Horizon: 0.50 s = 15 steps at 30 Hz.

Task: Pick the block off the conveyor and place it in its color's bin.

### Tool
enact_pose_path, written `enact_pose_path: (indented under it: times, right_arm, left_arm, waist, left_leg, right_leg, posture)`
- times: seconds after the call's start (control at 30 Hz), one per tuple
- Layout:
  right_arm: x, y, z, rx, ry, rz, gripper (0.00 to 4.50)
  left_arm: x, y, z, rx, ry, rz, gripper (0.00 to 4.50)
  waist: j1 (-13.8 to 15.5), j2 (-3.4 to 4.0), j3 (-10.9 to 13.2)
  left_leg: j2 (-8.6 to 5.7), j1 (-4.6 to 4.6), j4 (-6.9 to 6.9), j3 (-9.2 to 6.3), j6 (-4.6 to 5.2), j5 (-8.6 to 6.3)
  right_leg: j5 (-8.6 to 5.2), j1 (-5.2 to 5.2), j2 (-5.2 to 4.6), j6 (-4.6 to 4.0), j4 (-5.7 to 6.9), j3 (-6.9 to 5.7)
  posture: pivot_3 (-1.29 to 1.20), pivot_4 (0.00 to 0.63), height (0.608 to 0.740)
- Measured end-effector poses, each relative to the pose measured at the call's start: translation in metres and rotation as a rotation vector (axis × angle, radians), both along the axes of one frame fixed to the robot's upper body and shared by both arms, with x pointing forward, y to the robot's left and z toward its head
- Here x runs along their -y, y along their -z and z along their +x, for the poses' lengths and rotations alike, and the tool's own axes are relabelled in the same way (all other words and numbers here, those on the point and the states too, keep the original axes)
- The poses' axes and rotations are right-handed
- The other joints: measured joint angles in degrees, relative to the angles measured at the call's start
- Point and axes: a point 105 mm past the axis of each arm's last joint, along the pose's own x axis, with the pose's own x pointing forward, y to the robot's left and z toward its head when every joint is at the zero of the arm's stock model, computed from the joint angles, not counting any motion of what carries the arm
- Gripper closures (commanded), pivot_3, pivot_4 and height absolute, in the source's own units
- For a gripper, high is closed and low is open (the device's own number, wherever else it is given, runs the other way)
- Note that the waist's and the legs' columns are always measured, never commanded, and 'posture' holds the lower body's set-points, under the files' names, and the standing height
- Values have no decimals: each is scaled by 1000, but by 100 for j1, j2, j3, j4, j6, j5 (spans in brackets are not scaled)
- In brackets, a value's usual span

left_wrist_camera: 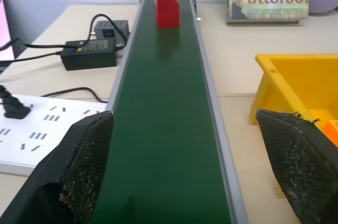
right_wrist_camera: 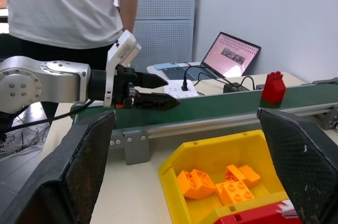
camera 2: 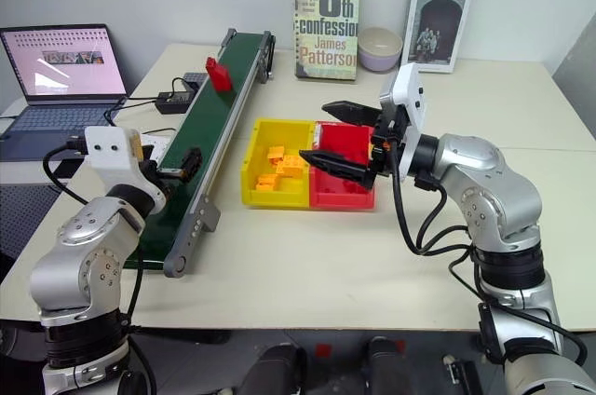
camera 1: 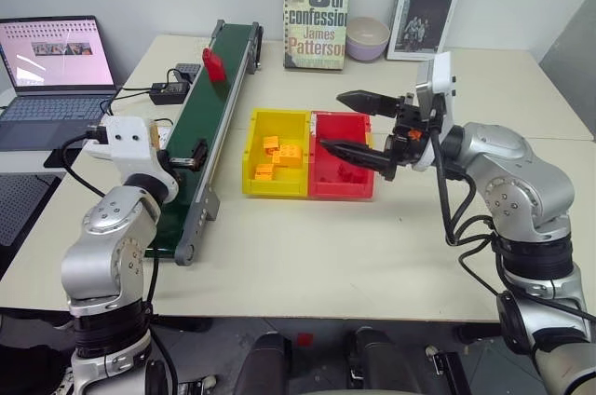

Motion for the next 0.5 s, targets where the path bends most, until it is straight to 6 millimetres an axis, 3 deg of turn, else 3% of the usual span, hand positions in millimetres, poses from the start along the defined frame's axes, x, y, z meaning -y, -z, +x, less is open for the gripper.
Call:
enact_pose_path:
  times: [0.5]
  right_arm:
    - [-2, 1, -8, -19, -4, 6, 0]
  left_arm:
    - [0, 0, 10, -3, -1, 4, 35]
  waist:
    - [1, 0, 0]
  left_leg:
    - [0, 0, 0, 1, 0, 0]
  right_leg:
    - [0, -1, -3, 0, 0, 1]
  posture:
    - [0, 150, 740]
